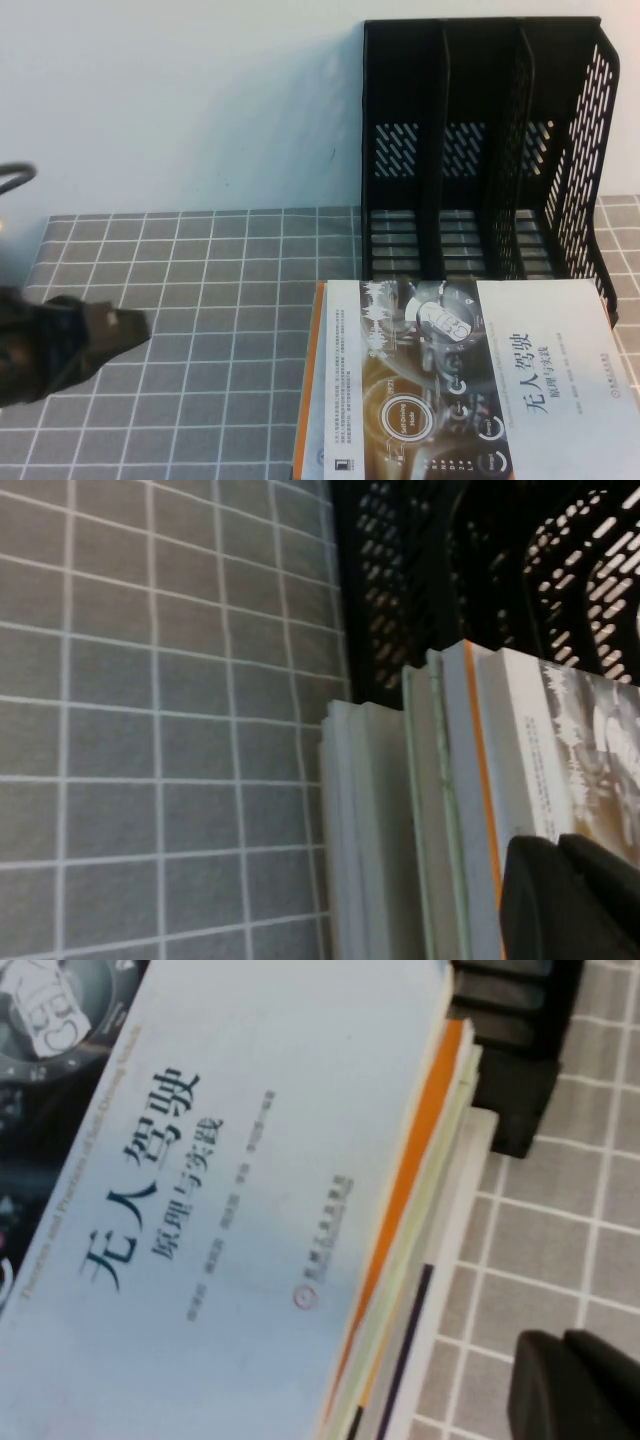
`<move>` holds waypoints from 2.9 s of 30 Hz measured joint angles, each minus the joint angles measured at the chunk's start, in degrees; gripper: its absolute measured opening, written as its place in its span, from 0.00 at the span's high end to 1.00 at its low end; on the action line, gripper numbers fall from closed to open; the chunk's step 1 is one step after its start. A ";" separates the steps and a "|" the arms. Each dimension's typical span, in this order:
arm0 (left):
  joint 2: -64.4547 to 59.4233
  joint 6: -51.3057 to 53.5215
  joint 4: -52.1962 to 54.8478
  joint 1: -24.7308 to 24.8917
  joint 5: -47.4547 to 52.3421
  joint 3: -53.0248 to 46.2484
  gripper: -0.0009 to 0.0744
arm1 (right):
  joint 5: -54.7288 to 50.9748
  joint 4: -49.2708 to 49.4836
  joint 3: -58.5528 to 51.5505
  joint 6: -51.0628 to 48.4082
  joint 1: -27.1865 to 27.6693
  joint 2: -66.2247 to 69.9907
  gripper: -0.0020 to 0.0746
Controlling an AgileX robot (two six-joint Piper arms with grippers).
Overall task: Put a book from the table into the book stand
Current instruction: Push book with right arm
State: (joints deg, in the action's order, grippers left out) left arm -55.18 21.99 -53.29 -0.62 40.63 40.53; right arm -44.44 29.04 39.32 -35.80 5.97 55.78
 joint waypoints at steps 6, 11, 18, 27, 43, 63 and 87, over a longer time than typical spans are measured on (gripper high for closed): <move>-10.68 17.33 -21.07 0.00 2.77 0.00 0.99 | 2.14 12.07 0.09 -11.10 -0.13 14.14 0.98; -18.61 28.46 -34.68 0.00 8.59 0.09 0.99 | 3.13 18.22 0.09 -16.63 -1.14 18.70 0.98; -22.92 31.33 -39.15 0.00 11.95 0.09 0.99 | 4.05 18.82 0.13 -17.39 -2.91 18.73 0.98; -23.73 32.28 -39.48 0.00 13.94 0.35 0.95 | 4.82 19.31 0.13 -16.51 -5.78 18.73 0.98; -24.89 31.74 -32.52 0.00 14.14 0.52 0.83 | -0.85 16.85 1.87 -13.46 -5.78 17.91 0.98; -24.89 30.70 -32.04 0.00 22.33 0.52 0.16 | 5.28 21.42 1.87 -15.16 -12.28 17.78 0.98; -33.04 25.46 -29.36 -0.08 17.48 0.58 0.14 | 0.94 14.67 2.36 -5.96 -12.57 17.65 0.98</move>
State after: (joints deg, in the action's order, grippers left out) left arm -88.23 47.45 -82.66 -0.71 58.11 41.11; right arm -43.50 43.70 41.67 -41.75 -6.60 73.44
